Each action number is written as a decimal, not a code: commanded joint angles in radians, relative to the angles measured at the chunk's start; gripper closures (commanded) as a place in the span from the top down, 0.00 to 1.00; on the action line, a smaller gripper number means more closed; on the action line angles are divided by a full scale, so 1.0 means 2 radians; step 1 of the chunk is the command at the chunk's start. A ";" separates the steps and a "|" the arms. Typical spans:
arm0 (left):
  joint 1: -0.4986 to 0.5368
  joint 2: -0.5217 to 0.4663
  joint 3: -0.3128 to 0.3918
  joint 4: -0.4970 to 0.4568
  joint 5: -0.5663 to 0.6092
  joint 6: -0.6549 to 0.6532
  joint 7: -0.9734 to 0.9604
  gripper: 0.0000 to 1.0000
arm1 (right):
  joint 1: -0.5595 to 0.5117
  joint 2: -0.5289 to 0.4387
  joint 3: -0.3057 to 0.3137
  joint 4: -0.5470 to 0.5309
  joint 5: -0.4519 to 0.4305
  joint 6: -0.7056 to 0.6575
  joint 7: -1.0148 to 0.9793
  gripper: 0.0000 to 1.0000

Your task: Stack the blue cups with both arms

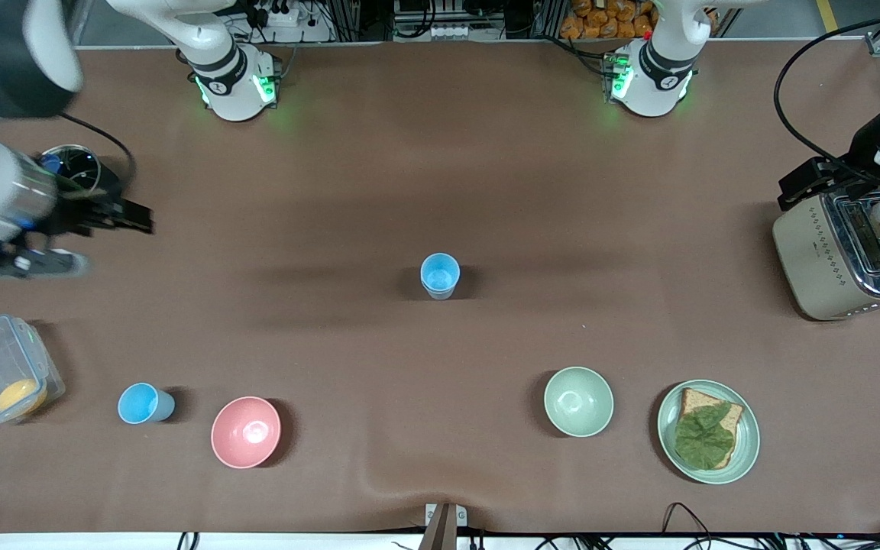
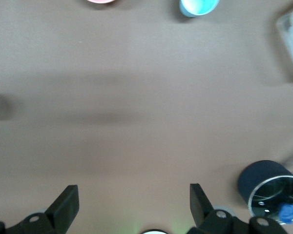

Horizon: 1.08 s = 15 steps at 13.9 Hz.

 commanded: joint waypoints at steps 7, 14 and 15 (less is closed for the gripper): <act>0.004 -0.001 0.001 0.003 -0.006 -0.008 0.012 1.00 | -0.009 -0.057 -0.042 -0.024 0.023 -0.021 -0.012 1.00; 0.005 -0.002 0.001 0.007 -0.004 -0.008 0.020 1.00 | -0.013 -0.057 -0.022 -0.016 0.015 -0.018 0.011 1.00; 0.002 -0.002 0.001 0.008 0.001 -0.008 0.025 1.00 | -0.017 -0.057 -0.015 -0.016 0.015 -0.018 0.011 1.00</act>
